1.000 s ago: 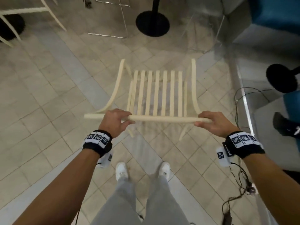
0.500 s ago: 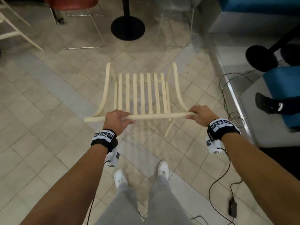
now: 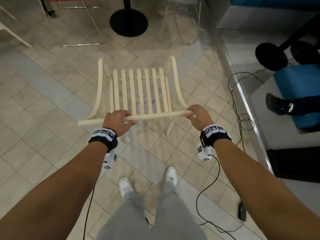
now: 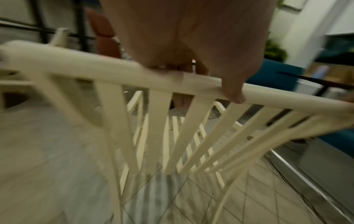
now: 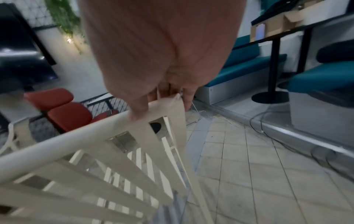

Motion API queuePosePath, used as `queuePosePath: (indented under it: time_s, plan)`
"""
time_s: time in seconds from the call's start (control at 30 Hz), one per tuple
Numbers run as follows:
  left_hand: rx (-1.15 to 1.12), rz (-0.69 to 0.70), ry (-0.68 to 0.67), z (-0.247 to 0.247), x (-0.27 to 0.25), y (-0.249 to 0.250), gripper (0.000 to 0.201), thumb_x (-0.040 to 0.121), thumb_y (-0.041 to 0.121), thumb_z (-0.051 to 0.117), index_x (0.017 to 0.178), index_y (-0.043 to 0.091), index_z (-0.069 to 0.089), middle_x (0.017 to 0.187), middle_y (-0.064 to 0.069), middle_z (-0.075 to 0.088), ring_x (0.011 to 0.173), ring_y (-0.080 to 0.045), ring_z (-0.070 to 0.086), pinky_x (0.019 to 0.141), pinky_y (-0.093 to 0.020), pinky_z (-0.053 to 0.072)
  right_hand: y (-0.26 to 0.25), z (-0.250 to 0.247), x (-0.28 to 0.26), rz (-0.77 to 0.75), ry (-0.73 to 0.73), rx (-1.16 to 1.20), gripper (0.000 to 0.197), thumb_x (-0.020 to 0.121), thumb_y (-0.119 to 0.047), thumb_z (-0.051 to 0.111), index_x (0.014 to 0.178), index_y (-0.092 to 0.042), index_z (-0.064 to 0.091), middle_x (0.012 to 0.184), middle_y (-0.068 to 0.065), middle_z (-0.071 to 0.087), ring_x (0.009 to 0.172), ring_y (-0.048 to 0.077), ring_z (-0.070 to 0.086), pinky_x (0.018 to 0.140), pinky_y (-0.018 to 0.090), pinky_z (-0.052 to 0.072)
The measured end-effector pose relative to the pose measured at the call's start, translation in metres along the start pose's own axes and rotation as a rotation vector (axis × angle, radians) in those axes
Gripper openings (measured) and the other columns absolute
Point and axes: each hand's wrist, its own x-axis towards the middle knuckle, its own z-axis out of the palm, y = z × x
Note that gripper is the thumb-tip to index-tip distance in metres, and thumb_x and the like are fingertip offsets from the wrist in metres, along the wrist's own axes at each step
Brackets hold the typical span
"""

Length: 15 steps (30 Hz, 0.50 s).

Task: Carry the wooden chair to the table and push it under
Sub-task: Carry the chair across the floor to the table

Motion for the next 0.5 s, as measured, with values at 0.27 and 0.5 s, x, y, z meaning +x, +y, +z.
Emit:
queuePosePath:
  time_s: [0.27,0.5]
  plan:
    - [0.310,0.067,-0.210,0.004,0.021,0.023,0.081,0.083,0.094,0.033,0.088,0.021,0.067,0.079,0.002,0.069,0.071,-0.022,0.066,0.070,-0.036,0.050,0.024,0.044,-0.139,0.310,0.013,0.017,0.024,0.091,-0.015,0.056,0.113,-0.018,0.065,0.120,0.008,0.062,0.110,0.026,0.059,0.097,0.038,0.048]
    - [0.360,0.039,-0.241,-0.004,0.029,0.016,0.105,0.062,0.111,0.017,0.067,0.018,0.066,0.060,0.001,0.064,0.052,-0.019,0.061,0.058,-0.032,0.056,0.058,0.113,-0.277,0.584,-0.801,-0.196,0.031,0.094,-0.019,0.040,0.112,-0.011,0.064,0.118,0.004,0.067,0.101,0.019,0.064,0.094,0.032,0.051]
